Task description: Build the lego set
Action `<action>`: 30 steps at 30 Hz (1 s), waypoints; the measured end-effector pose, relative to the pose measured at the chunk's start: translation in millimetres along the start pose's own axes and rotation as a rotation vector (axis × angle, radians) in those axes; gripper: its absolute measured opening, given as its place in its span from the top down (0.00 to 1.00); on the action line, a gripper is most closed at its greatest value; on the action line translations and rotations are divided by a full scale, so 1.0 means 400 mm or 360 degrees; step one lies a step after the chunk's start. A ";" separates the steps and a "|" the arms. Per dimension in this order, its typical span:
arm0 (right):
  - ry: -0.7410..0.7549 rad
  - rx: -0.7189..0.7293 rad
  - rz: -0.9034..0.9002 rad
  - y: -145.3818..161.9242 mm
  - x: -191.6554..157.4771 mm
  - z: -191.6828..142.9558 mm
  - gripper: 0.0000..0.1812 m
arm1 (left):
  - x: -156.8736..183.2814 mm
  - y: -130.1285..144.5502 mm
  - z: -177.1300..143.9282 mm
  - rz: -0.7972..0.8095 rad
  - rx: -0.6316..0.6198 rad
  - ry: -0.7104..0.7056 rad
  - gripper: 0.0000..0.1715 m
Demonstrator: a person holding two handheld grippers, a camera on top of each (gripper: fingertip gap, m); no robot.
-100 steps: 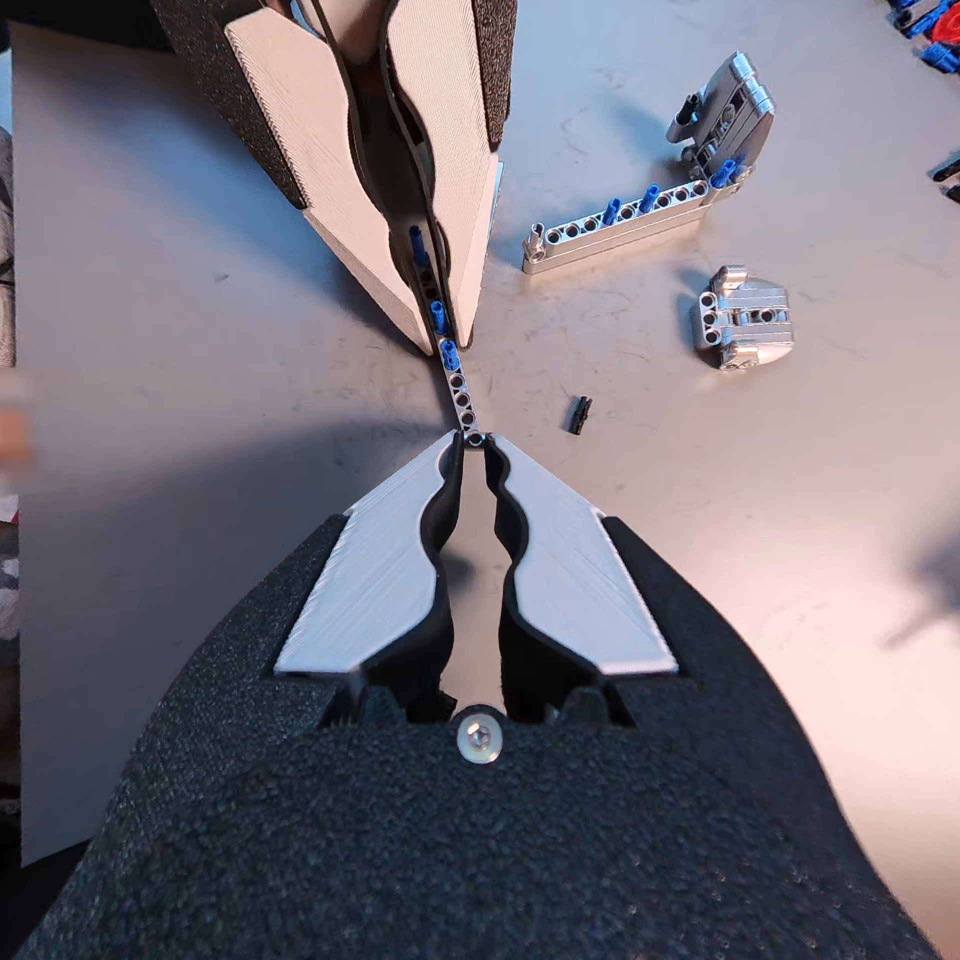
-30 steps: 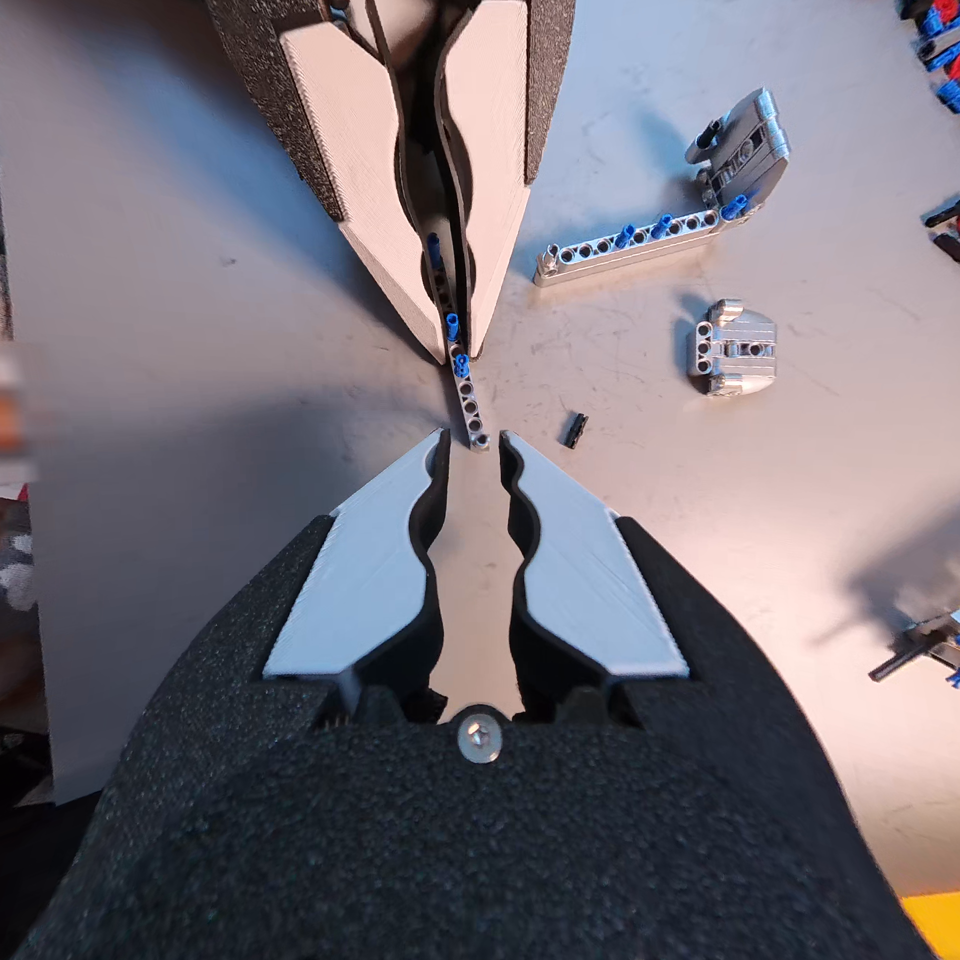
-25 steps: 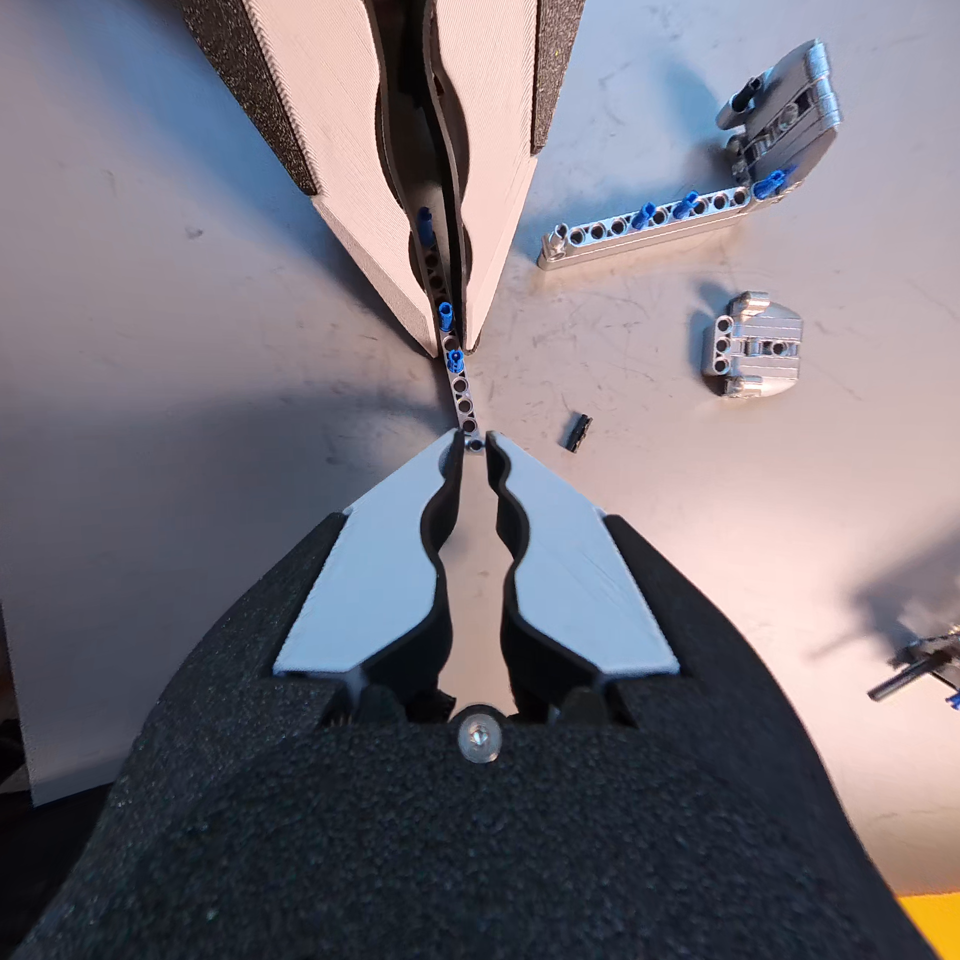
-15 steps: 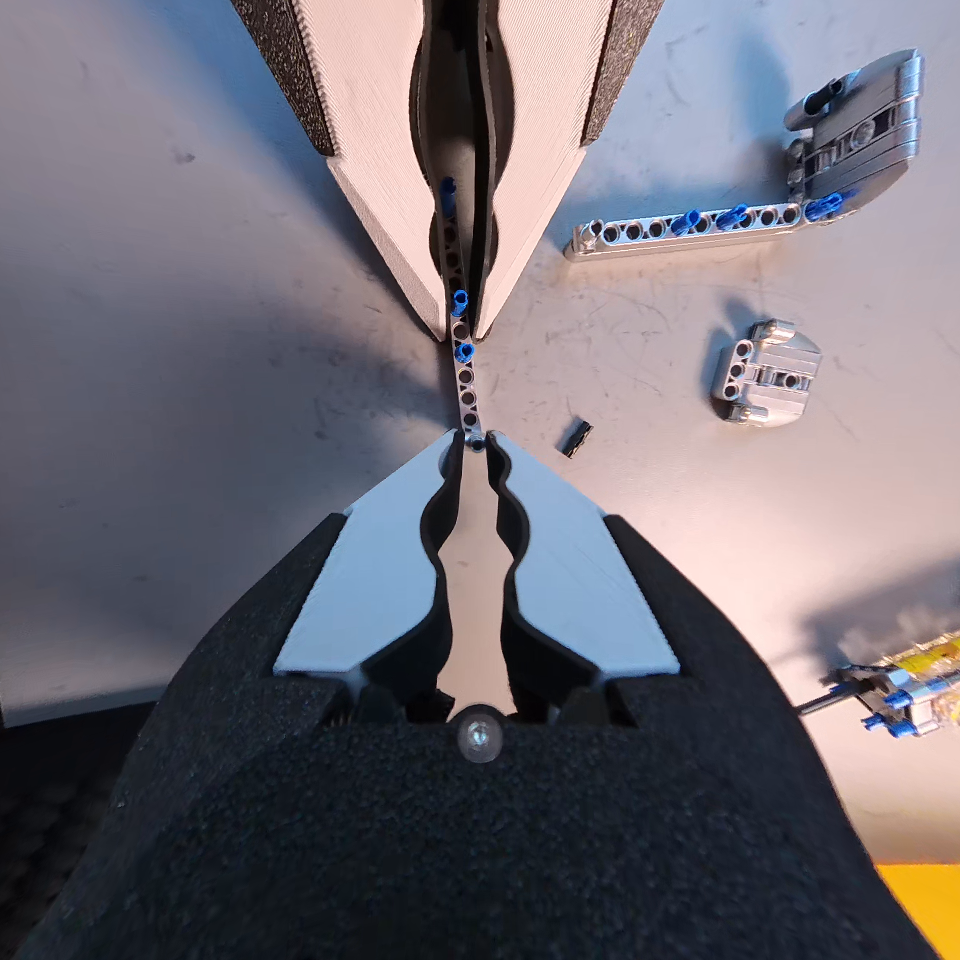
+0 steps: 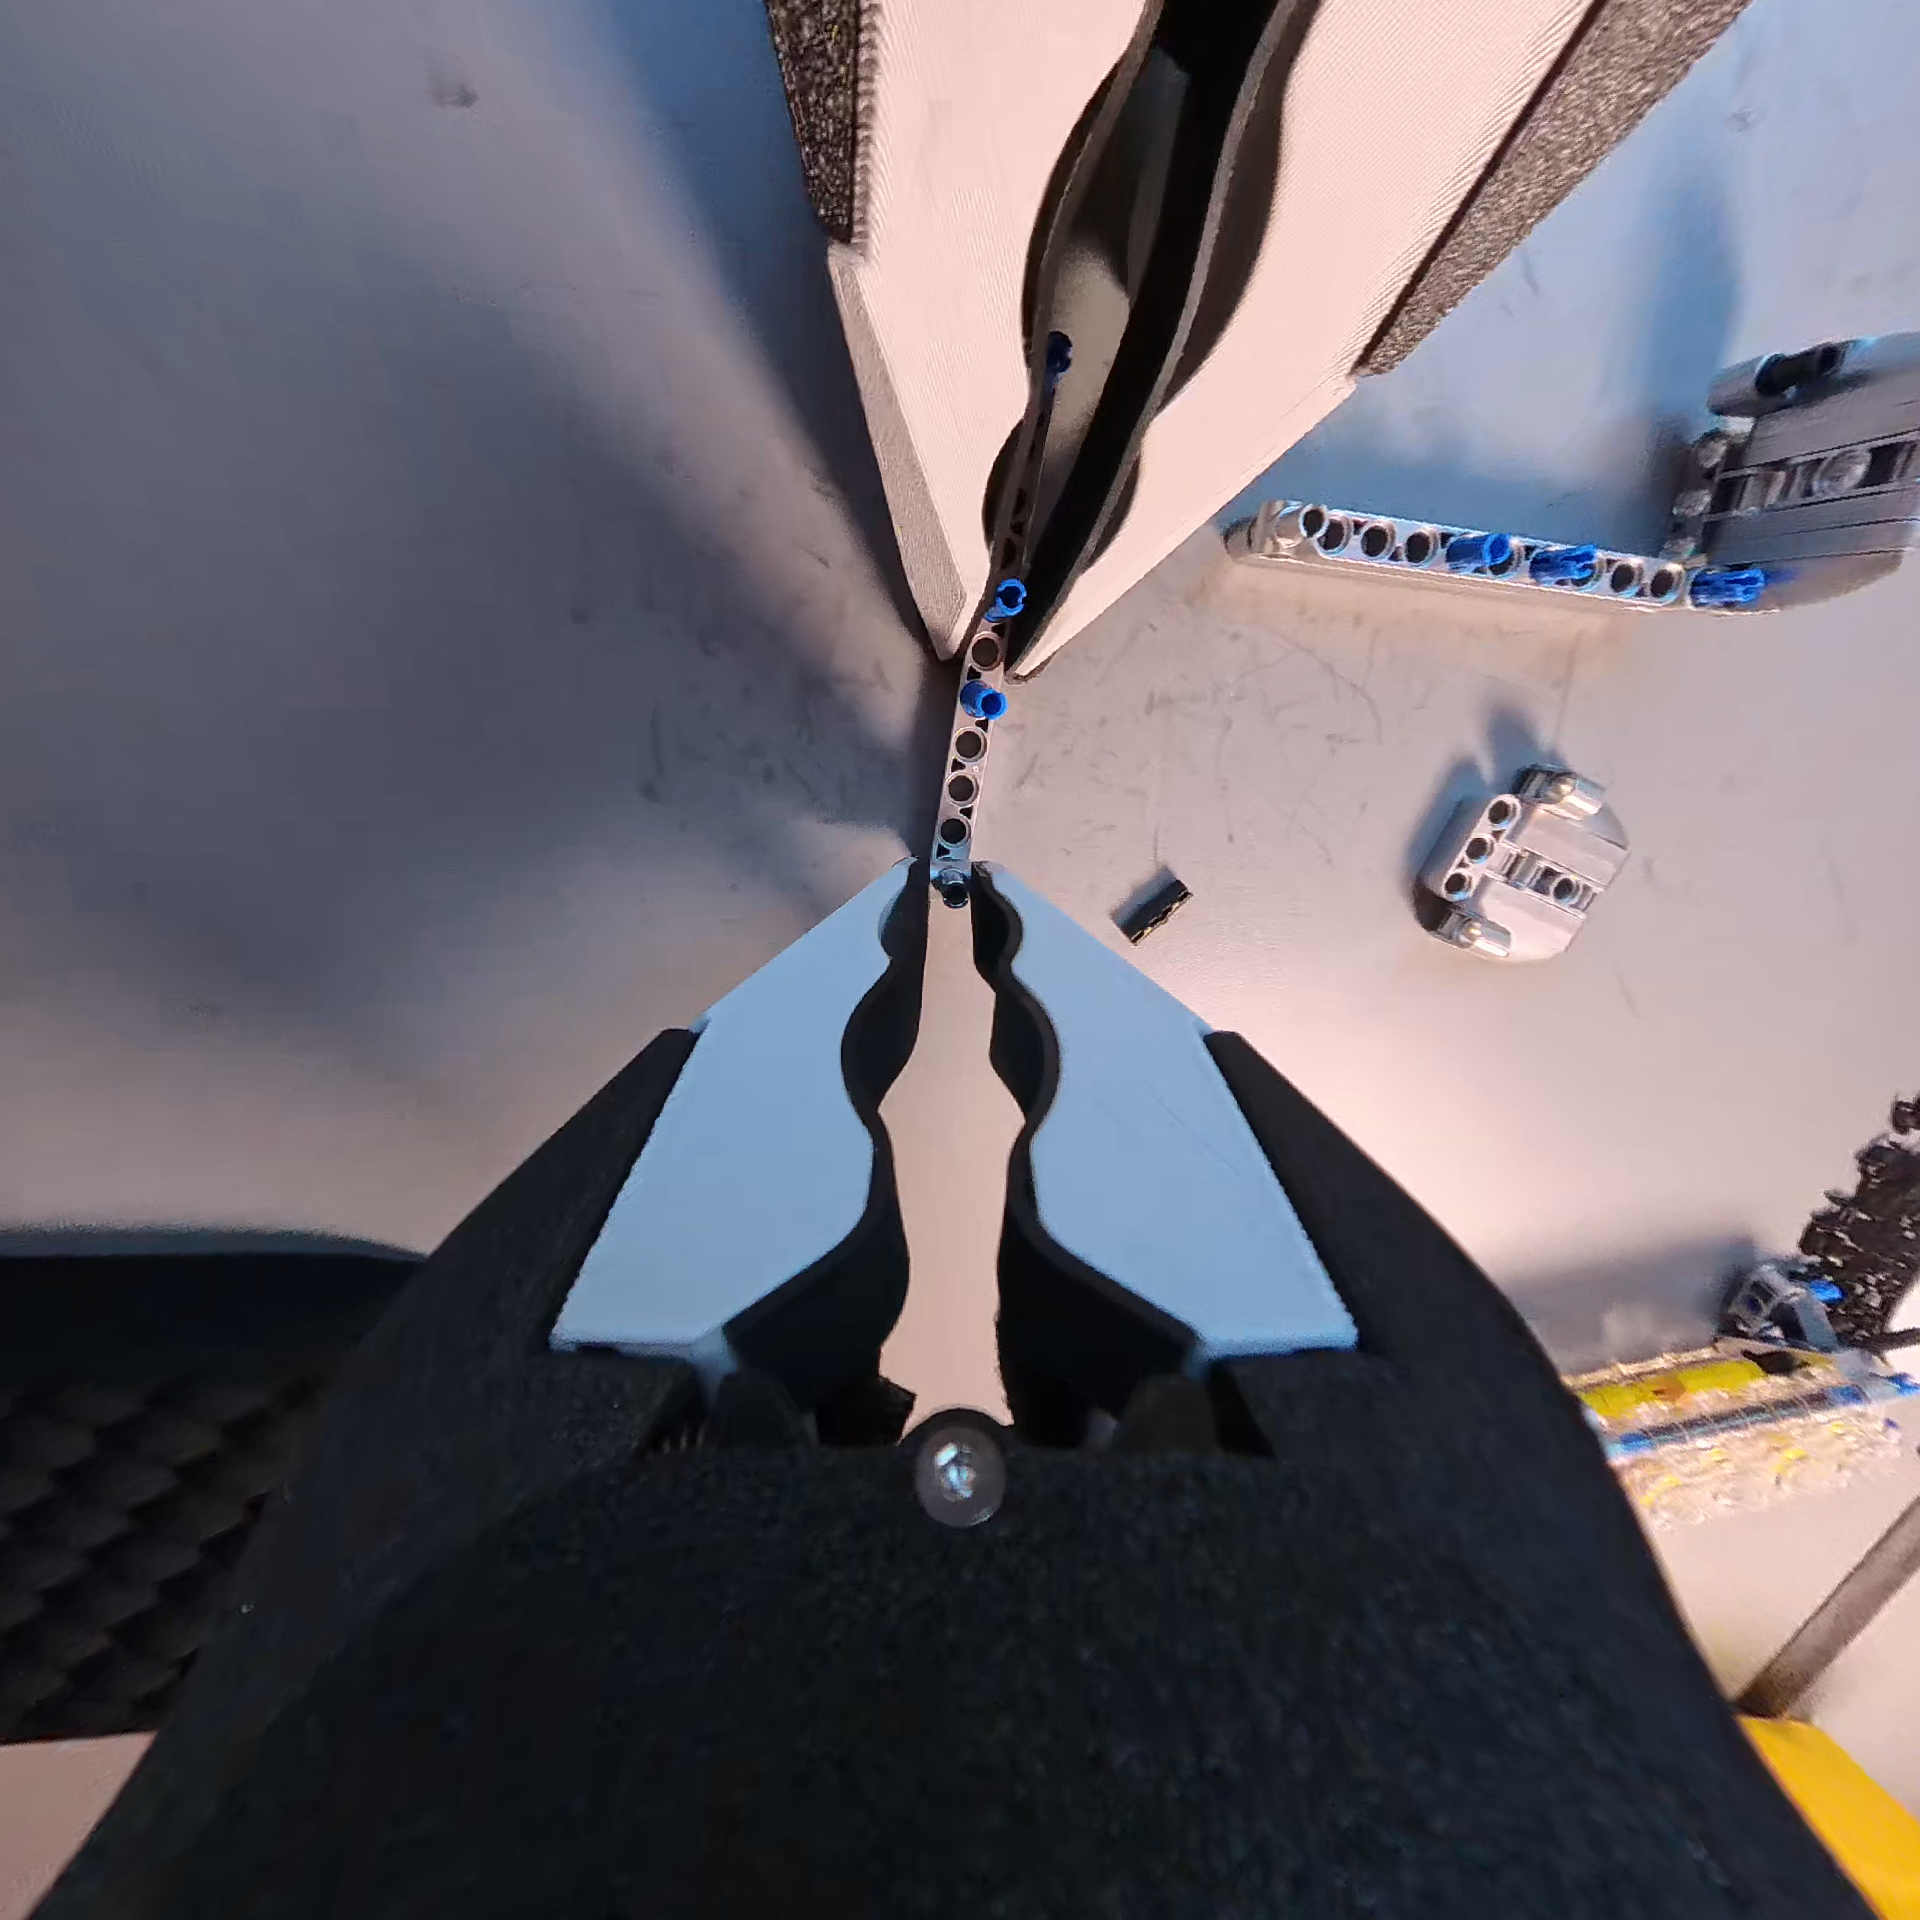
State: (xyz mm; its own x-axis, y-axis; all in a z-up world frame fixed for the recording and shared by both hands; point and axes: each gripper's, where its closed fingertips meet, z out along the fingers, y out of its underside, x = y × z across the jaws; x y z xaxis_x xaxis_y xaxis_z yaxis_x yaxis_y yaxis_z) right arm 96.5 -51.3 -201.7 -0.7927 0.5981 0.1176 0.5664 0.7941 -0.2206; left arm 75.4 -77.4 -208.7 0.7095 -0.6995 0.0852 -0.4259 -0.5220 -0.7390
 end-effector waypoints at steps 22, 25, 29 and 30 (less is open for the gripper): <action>0.0358 0.1054 0.0663 -0.061 0.087 -0.096 0.82 | -0.022 0.027 -0.035 0.0164 -0.0084 -0.0059 0.95; 0.0514 0.1245 0.0763 -0.037 0.163 -0.135 0.82 | -0.031 0.028 -0.063 0.0131 -0.0041 -0.0008 0.90; 0.0595 0.1187 0.0764 0.013 0.171 -0.112 0.88 | -0.056 -0.015 -0.125 -0.0024 0.0220 0.0051 0.89; 0.0613 0.1183 0.0753 0.020 0.166 -0.105 0.89 | -0.066 -0.023 -0.137 -0.0055 0.0277 0.0046 0.89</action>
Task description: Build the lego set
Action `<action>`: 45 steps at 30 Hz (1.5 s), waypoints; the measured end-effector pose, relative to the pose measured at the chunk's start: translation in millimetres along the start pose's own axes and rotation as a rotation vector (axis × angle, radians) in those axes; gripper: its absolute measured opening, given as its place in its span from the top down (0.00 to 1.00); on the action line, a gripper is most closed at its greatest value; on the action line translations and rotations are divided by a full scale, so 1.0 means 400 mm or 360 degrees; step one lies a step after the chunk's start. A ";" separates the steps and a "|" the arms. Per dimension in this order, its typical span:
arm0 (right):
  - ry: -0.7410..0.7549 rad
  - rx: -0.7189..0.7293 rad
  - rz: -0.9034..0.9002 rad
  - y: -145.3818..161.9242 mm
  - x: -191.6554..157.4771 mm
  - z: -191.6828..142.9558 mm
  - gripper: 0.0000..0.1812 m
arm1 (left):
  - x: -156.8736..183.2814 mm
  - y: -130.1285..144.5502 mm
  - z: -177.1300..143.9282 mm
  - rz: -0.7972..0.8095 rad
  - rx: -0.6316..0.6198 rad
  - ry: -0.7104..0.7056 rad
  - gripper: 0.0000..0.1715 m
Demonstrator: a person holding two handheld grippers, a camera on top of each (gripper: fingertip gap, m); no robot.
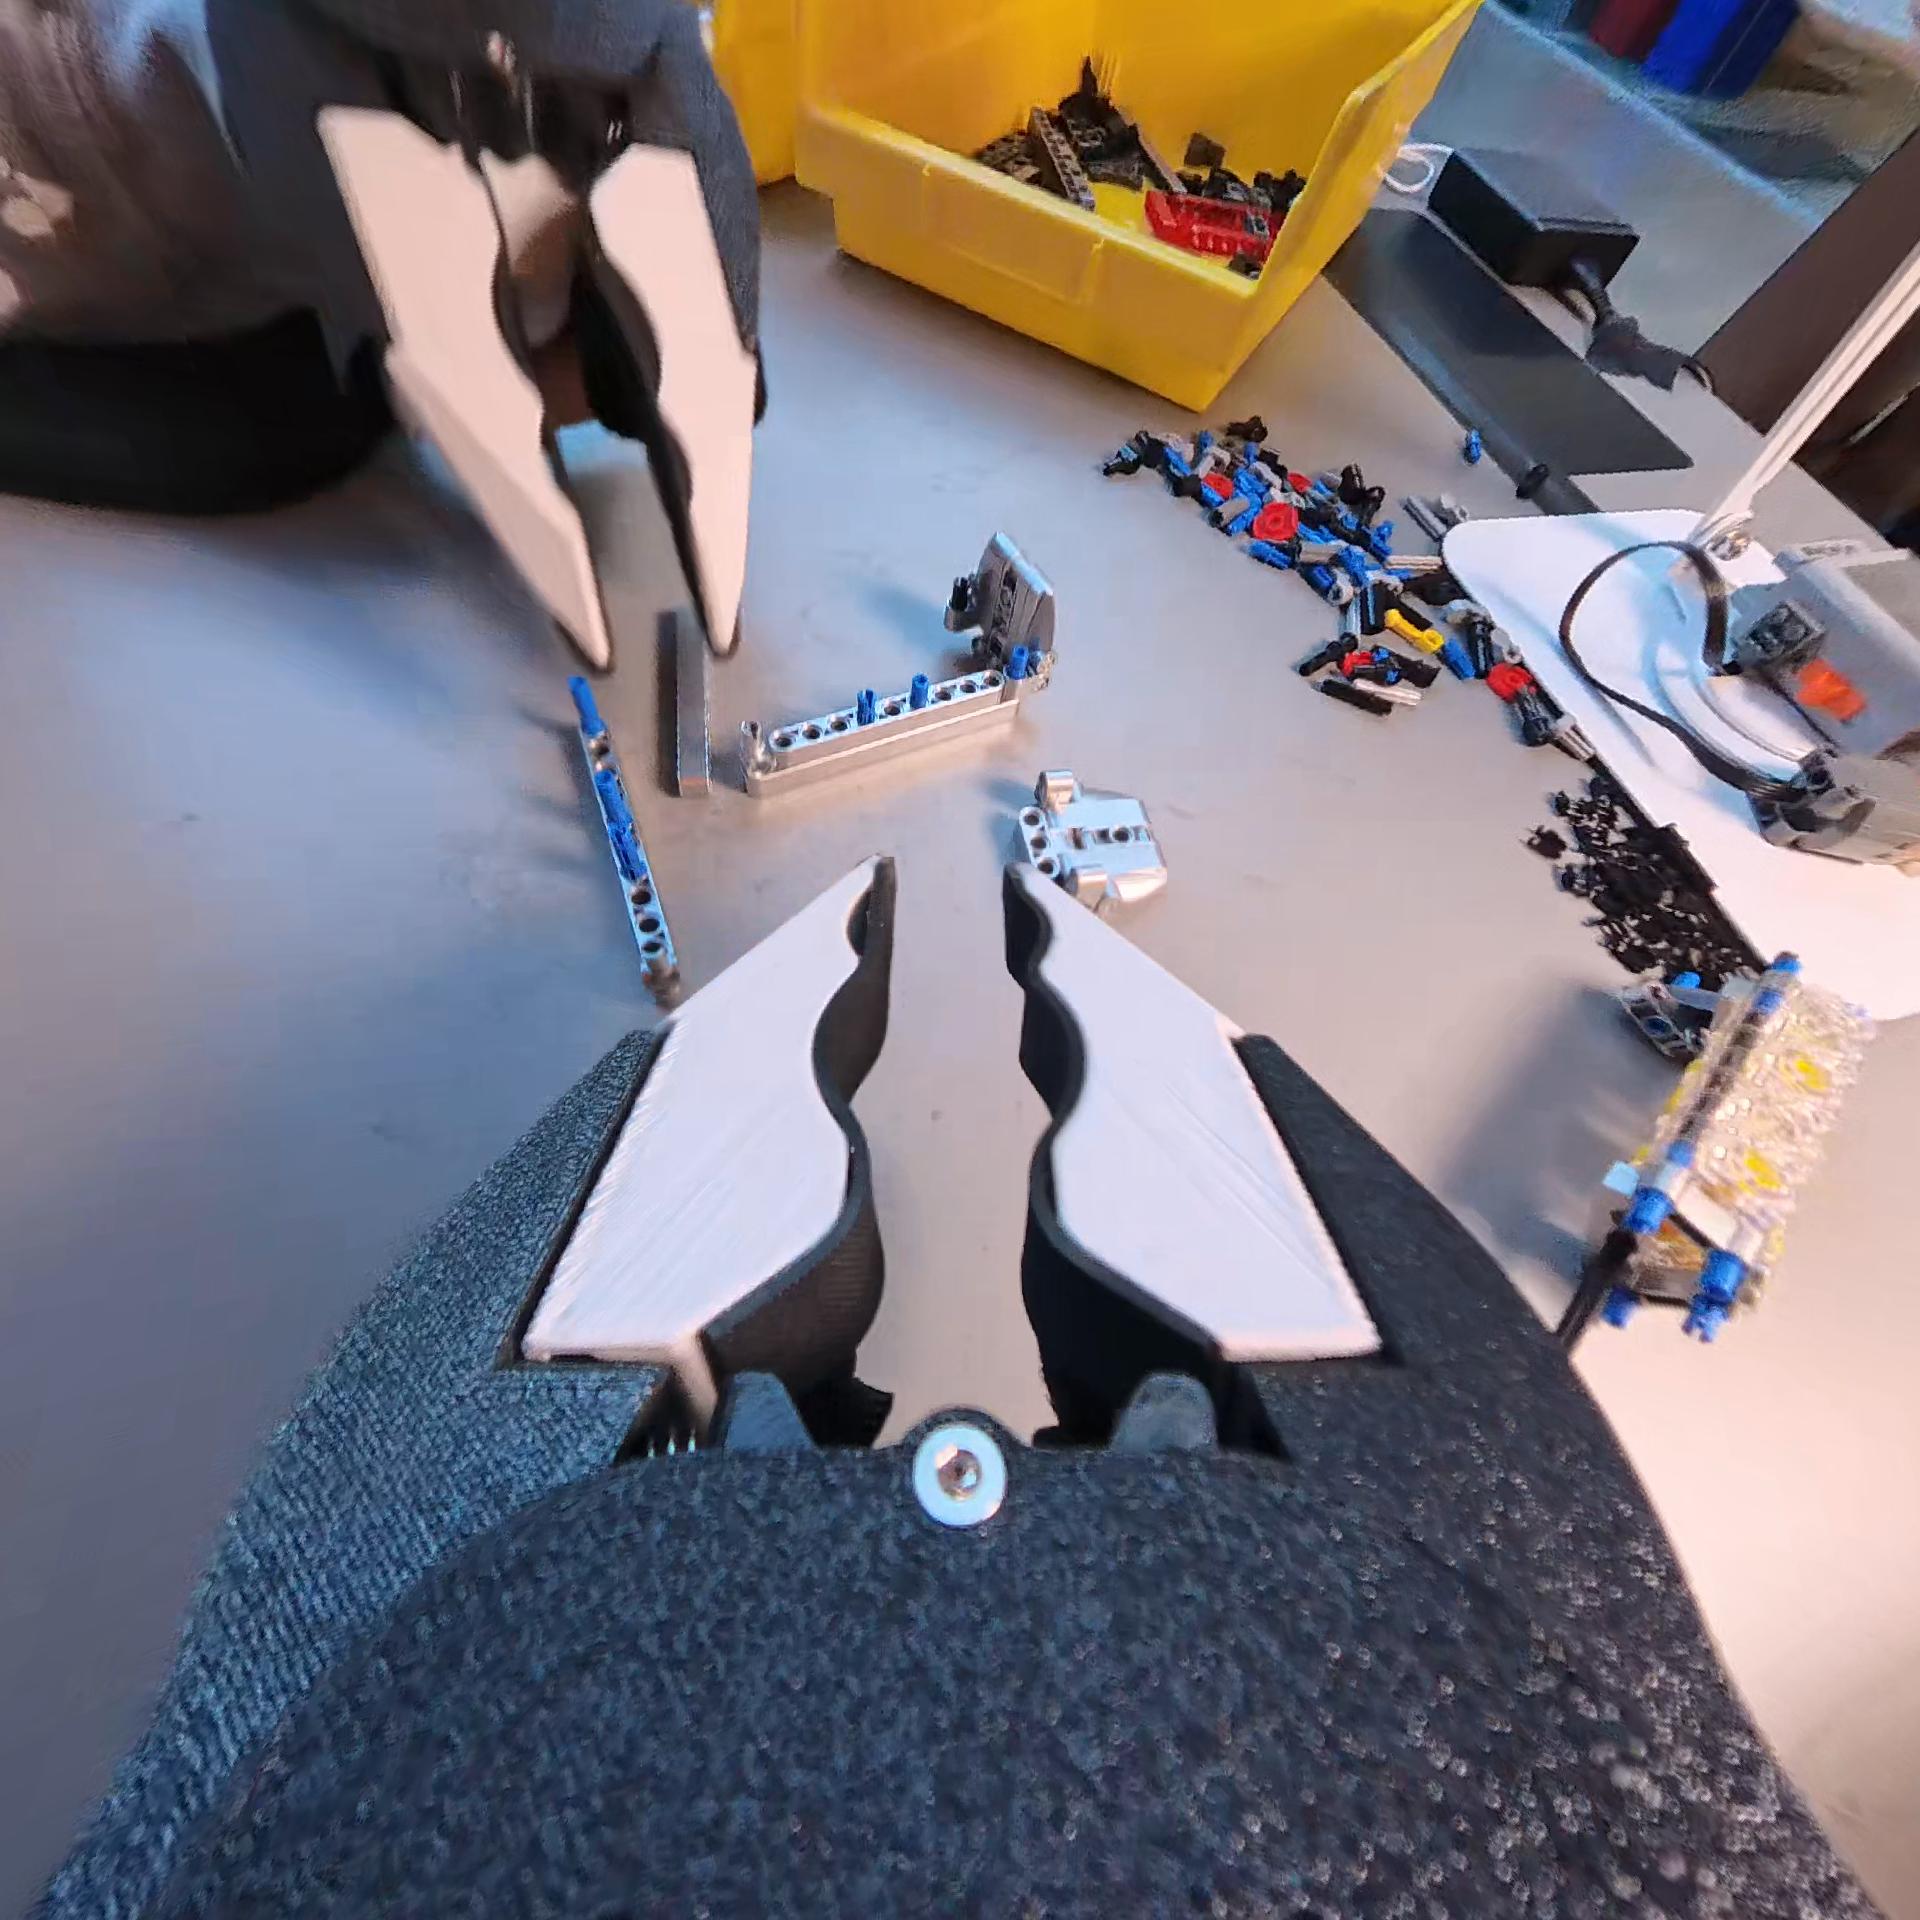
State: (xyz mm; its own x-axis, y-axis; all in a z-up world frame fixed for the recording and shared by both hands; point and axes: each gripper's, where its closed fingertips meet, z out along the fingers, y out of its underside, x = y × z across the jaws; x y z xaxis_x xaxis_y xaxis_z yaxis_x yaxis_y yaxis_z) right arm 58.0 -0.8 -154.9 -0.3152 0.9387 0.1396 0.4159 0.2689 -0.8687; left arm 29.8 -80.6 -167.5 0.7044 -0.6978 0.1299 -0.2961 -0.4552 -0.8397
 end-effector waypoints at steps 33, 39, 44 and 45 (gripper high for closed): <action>-0.0377 -0.0407 -0.0168 0.106 -0.172 0.033 0.87 | 0.047 0.076 0.014 0.0130 -0.0244 0.0134 0.97; -0.0432 -0.0449 -0.0268 0.099 -0.209 0.025 0.96 | 0.001 0.067 0.013 0.0118 -0.0186 -0.0041 0.98; -0.0741 -0.0404 -0.0394 0.068 -0.357 0.040 0.88 | -0.030 0.029 -0.006 0.0070 -0.0046 -0.0154 0.96; -0.0799 -0.0358 -0.0414 0.054 -0.387 0.042 0.87 | -0.041 0.015 -0.024 0.0035 0.0002 -0.0208 0.95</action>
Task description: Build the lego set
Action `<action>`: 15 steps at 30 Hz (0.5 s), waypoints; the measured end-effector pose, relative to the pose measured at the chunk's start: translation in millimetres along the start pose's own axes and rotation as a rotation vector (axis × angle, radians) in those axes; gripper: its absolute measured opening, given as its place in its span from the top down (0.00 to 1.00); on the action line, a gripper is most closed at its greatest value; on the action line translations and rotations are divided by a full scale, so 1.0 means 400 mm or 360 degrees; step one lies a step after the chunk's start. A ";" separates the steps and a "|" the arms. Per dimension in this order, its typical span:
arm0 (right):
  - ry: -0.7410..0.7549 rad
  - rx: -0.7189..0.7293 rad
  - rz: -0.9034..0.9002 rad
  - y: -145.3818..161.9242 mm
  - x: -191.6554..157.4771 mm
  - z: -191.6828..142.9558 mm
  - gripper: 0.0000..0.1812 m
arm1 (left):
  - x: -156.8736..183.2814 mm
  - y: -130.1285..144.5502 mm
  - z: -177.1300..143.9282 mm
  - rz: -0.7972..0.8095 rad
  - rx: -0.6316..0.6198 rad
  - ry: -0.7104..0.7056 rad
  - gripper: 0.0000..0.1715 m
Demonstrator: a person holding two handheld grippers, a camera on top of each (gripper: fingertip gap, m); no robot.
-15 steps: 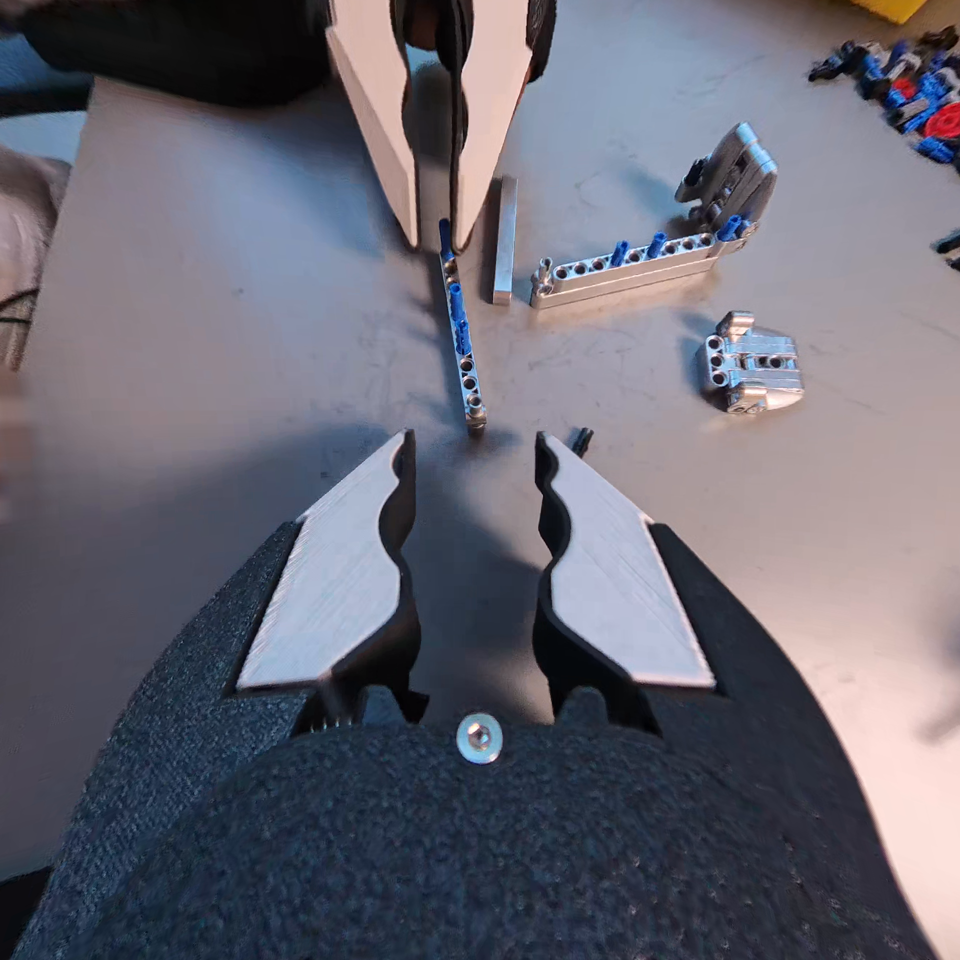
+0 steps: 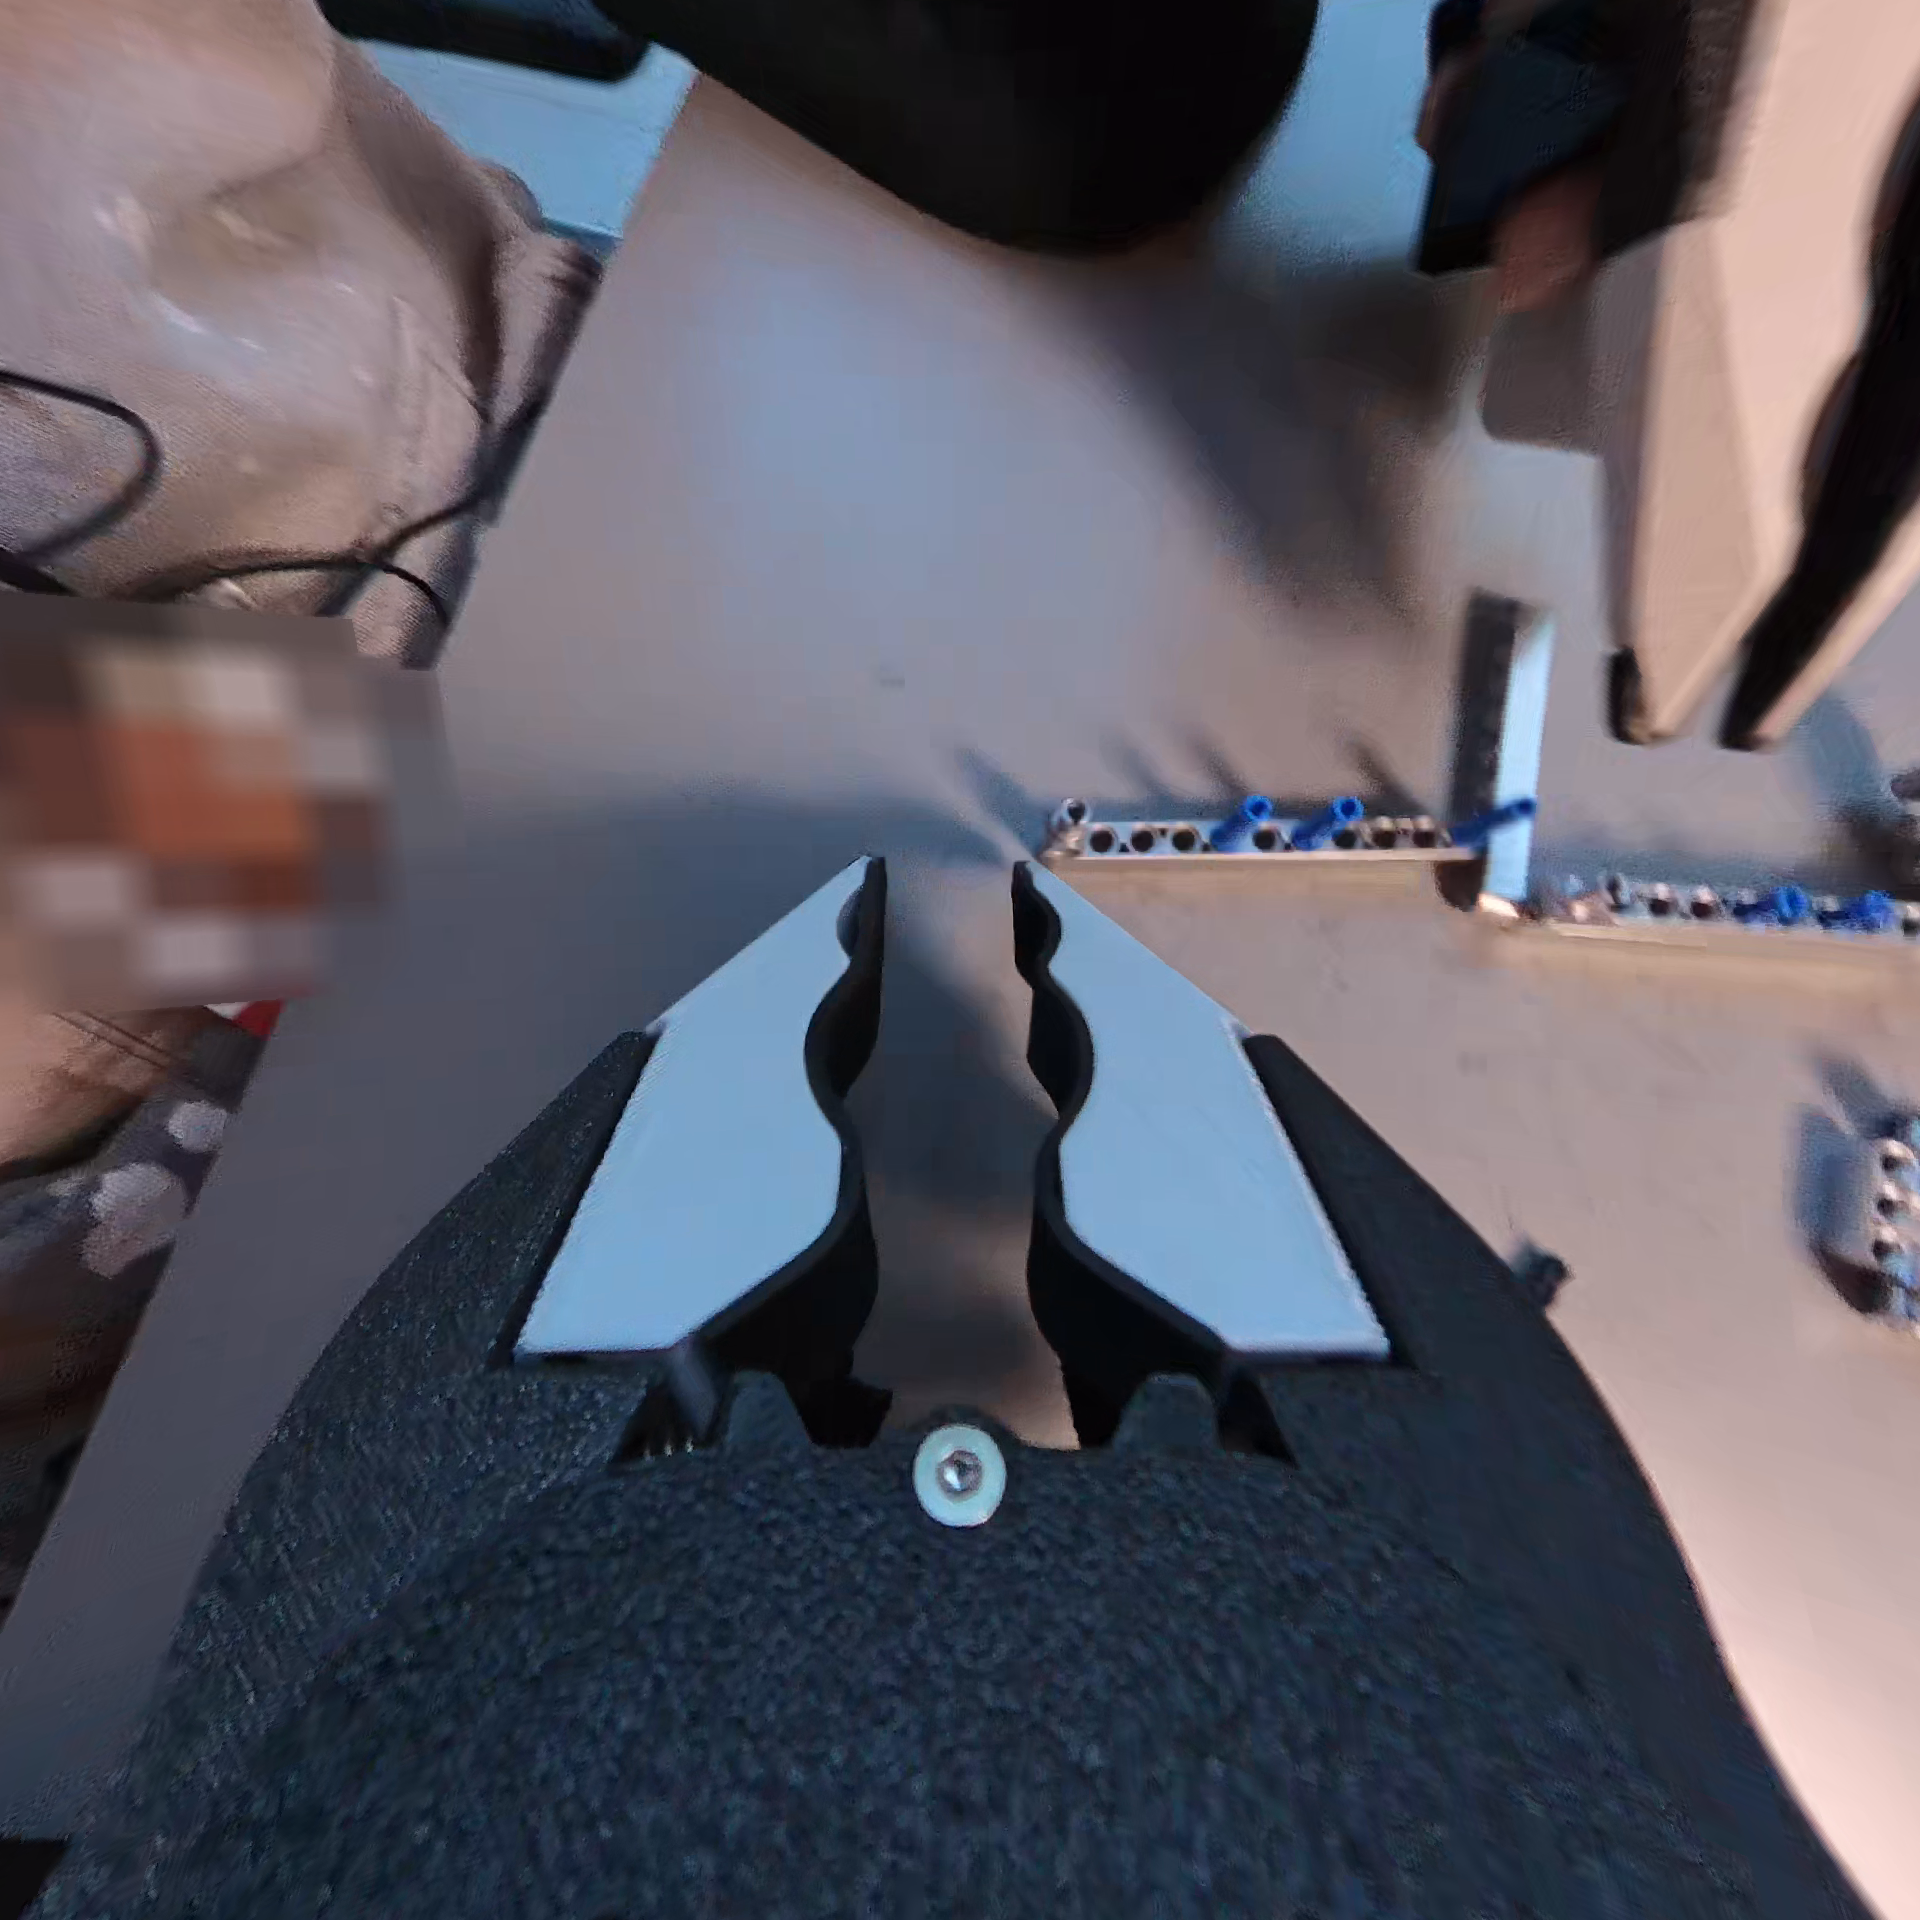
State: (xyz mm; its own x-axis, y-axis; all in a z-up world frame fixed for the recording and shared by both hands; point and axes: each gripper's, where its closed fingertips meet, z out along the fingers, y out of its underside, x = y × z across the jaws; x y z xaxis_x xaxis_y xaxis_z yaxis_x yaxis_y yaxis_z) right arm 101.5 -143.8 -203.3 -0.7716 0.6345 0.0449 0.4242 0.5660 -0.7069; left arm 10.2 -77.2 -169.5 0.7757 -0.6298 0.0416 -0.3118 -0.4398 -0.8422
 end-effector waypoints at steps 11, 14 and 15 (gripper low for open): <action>0.0561 0.0524 0.0345 -0.055 0.202 -0.200 0.72 | 0.148 0.050 -0.146 -0.0826 0.0155 -0.0551 0.75; 0.0729 0.0518 0.0431 -0.034 0.249 -0.208 0.72 | 0.186 0.063 -0.070 -0.0859 0.0072 -0.0751 0.71; 0.0764 0.0524 0.0449 -0.030 0.258 -0.211 0.73 | 0.195 0.062 -0.042 -0.0853 0.0033 -0.0769 0.70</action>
